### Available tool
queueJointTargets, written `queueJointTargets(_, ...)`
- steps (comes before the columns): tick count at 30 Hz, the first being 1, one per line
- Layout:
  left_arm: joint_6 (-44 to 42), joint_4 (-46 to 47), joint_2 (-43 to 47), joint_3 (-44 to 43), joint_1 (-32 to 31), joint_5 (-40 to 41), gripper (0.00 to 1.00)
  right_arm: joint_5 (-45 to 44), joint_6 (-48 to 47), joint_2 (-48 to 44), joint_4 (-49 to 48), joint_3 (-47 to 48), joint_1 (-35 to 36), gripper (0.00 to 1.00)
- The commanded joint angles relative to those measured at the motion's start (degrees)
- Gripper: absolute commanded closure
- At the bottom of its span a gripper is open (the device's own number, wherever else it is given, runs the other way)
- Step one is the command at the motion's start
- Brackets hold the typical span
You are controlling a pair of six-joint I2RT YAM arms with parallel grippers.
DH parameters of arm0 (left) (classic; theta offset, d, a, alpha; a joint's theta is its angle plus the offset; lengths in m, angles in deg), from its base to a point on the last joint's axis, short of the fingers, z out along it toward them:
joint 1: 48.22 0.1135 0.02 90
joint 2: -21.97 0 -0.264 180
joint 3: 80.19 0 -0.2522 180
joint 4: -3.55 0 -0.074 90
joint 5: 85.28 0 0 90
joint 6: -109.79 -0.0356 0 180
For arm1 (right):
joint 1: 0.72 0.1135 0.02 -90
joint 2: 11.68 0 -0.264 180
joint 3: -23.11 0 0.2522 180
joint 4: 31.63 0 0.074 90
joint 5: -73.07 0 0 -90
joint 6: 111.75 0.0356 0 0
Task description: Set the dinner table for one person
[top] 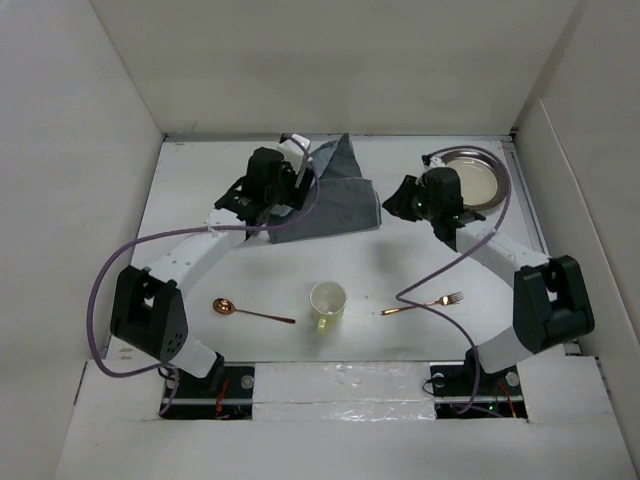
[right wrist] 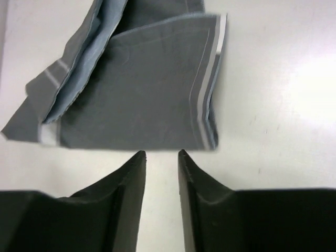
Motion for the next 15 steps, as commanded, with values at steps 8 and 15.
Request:
queueJointTargets(8,-9.38,-6.41,-11.83,-1.21,-3.76,13.46,0.2,5.01,1.64,-17.44,-3.66,-10.12,-0.89,0.43)
queueJointTargets(15,-8.76,-6.95,-13.86,-0.95,-3.76,16.19,0.21,6.94,1.29,-18.24,-4.71,-12.76,-1.41,0.39)
